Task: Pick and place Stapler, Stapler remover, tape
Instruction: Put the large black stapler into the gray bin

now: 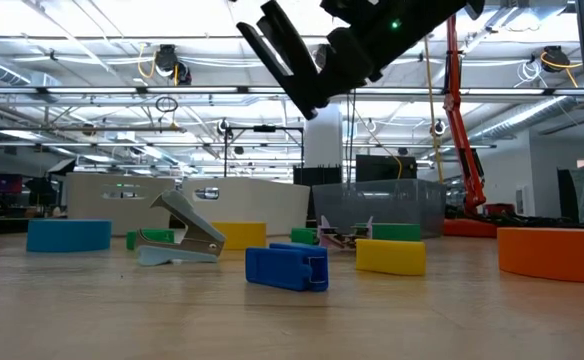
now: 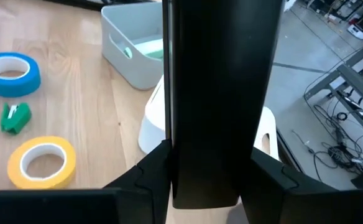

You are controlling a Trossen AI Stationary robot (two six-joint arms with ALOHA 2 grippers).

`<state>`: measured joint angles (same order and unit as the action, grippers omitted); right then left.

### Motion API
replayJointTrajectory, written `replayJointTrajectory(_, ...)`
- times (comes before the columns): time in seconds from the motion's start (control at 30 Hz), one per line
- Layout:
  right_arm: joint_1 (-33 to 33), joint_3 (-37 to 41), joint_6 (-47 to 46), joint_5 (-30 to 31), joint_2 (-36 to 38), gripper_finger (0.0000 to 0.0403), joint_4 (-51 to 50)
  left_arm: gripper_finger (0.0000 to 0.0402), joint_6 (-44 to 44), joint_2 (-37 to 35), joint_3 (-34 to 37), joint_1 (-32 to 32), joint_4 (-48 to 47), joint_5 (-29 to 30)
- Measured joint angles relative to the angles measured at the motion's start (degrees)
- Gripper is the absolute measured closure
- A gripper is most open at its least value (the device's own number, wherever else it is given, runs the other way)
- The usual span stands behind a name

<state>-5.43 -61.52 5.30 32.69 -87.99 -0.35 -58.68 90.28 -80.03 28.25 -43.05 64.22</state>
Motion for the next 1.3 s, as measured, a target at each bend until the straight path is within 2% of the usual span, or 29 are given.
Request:
replayJointTrajectory(0.13,0.0,0.0,-0.3,-2.7,0.0,0.0265,-0.8,0.0314,-1.9,-0.9,0.0,0.6,-6.4,-1.0)
replayJointTrajectory(0.3,-0.4,0.0,-1.6,-7.5,0.0,0.0265,0.5,0.0314,1.2,-1.0,0.0,-0.2,-6.9,-4.1)
replayJointTrajectory(0.5,-1.8,0.0,-1.1,-7.4,0.0,0.0265,2.5,0.0314,0.2,-1.0,0.0,-2.7,-6.9,-5.5)
replayJointTrajectory(0.77,-1.8,0.0,-1.3,-5.7,0.0,0.0265,2.2,0.0313,-5.5,-1.0,0.0,-4.4,-7.0,-12.0)
replayJointTrajectory(1.1,-1.8,0.0,-1.0,-5.7,0.0,0.0265,2.3,0.0313,-14.7,-1.0,0.0,-4.4,-11.7,-13.3)
replayJointTrajectory(1.3,-1.8,0.0,-1.0,-5.6,0.0,0.0265,2.2,0.0313,-16.6,-1.0,0.0,-4.7,-12.6,-13.2)
